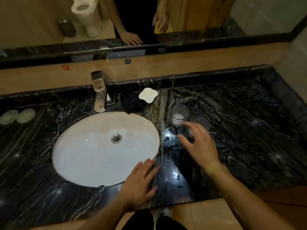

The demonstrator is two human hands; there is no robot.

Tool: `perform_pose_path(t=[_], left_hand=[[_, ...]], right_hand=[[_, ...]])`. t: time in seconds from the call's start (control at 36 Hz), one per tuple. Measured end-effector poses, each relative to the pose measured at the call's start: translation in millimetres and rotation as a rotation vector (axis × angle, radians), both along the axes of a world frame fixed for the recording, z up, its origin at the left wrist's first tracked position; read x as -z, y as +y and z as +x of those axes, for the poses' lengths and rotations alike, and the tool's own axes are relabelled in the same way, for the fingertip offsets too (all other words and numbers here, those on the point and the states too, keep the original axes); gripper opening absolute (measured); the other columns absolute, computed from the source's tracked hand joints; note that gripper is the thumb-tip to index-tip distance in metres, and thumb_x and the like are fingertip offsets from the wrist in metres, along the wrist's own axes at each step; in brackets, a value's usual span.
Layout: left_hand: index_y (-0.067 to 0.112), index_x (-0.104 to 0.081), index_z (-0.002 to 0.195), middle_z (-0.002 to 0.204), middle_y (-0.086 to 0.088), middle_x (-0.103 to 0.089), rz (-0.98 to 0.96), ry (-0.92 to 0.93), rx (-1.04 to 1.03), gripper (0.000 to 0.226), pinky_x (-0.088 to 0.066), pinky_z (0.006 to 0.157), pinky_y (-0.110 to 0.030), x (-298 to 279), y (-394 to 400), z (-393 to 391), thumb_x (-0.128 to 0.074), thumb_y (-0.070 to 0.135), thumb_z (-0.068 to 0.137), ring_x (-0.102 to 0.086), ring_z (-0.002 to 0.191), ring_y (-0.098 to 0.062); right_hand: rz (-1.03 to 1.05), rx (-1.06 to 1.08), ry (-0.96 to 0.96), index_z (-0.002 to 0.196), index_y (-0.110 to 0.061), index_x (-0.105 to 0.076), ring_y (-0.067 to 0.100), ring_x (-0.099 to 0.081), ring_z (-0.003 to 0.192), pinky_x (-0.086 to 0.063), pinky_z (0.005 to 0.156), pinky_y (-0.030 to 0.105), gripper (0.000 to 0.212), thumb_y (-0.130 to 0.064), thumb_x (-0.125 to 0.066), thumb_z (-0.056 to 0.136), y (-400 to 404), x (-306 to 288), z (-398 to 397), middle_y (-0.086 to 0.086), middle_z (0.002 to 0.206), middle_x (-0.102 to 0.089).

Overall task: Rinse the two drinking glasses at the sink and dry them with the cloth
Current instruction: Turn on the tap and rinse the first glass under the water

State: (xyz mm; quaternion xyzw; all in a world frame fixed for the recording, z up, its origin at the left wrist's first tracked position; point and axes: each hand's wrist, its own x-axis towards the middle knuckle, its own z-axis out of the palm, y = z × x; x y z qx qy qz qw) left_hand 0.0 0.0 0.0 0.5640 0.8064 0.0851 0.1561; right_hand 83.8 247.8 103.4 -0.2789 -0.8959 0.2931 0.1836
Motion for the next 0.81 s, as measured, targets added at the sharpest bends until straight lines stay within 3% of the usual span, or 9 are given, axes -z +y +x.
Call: perform_pose_path(t=[0.08, 0.19, 0.28, 0.33, 0.47, 0.64, 0.72, 0.81], left_hand=[[0.026, -0.028, 0.154, 0.163, -0.003, -0.021, -0.028, 0.089, 0.089, 0.065, -0.014, 0.116, -0.041, 9.4, -3.5, 0.8, -0.029, 0.059, 0.098, -0.015, 0.15, -0.022], [0.023, -0.035, 0.152, 0.162, -0.003, -0.026, 0.013, 0.058, 0.123, 0.067, -0.015, 0.118, -0.04, 16.7, -3.3, 0.2, -0.043, 0.055, 0.094, -0.017, 0.151, -0.021], [0.019, -0.041, 0.149, 0.16, -0.003, -0.031, 0.034, 0.019, 0.132, 0.069, -0.018, 0.118, -0.039, 19.5, -5.1, 0.4, -0.05, 0.052, 0.089, -0.021, 0.15, -0.02], [0.018, -0.043, 0.148, 0.16, -0.003, -0.032, 0.055, -0.004, 0.141, 0.069, -0.019, 0.118, -0.038, 21.1, -6.1, 0.2, -0.052, 0.05, 0.088, -0.021, 0.15, -0.019], [0.017, -0.04, 0.149, 0.16, -0.003, -0.03, 0.086, -0.02, 0.171, 0.069, -0.017, 0.121, -0.036, 22.8, -7.4, -1.5, -0.053, 0.048, 0.089, -0.019, 0.15, -0.018], [0.017, -0.034, 0.15, 0.16, -0.006, -0.029, 0.085, -0.024, 0.181, 0.071, -0.016, 0.121, -0.037, 23.2, -7.9, -1.8, -0.052, 0.048, 0.089, -0.02, 0.15, -0.021], [0.017, -0.032, 0.151, 0.161, -0.005, -0.027, 0.09, -0.044, 0.178, 0.07, -0.016, 0.121, -0.038, 23.6, -8.7, -2.7, -0.051, 0.047, 0.09, -0.017, 0.151, -0.022], [0.019, -0.028, 0.153, 0.163, -0.004, -0.021, 0.075, -0.049, 0.184, 0.07, -0.013, 0.122, -0.038, 26.1, -9.6, -3.5, -0.048, 0.048, 0.093, -0.011, 0.152, -0.02]], right_hand=[[0.168, -0.009, -0.107, 0.135, -0.019, -0.055, 0.027, -0.051, 0.122, -0.048, 0.097, 0.043, 0.059, -0.042, -0.073, 0.084, 12.8, 6.7, -33.5, 0.003, 0.13, -0.059], [0.2, -0.043, -0.468, 0.153, -0.021, -0.027, 0.029, -0.022, 0.148, -0.019, 0.12, 0.053, 0.088, -0.061, -0.064, 0.084, 31.3, 12.7, -70.8, 0.005, 0.156, -0.034], [0.181, -0.034, -0.635, 0.155, -0.019, -0.016, 0.031, -0.014, 0.15, -0.011, 0.119, 0.059, 0.099, -0.061, -0.067, 0.082, 42.7, 12.3, -90.4, 0.009, 0.162, -0.02], [0.193, -0.022, -0.683, 0.156, -0.017, -0.013, 0.033, -0.018, 0.149, -0.014, 0.119, 0.06, 0.099, -0.056, -0.068, 0.083, 48.2, 13.4, -100.1, 0.013, 0.162, -0.019], [0.21, 0.004, -0.7, 0.152, -0.014, -0.024, 0.034, -0.043, 0.134, -0.021, 0.118, 0.057, 0.089, -0.048, -0.071, 0.084, 54.0, 16.0, -111.6, 0.015, 0.147, -0.042], [0.175, 0.044, -0.663, 0.149, -0.014, -0.028, 0.036, -0.049, 0.129, -0.016, 0.119, 0.056, 0.087, -0.044, -0.074, 0.082, 52.5, 21.3, -113.8, 0.017, 0.142, -0.046], [0.151, 0.063, -0.645, 0.147, -0.011, -0.032, 0.038, -0.05, 0.125, -0.029, 0.115, 0.048, 0.087, -0.042, -0.078, 0.079, 49.8, 19.5, -115.6, 0.019, 0.139, -0.049], [0.076, 0.076, -0.58, 0.144, -0.012, -0.036, 0.039, -0.052, 0.12, -0.047, 0.094, 0.045, 0.084, -0.042, -0.078, 0.077, 42.9, 16.3, -116.5, 0.018, 0.136, -0.048]])
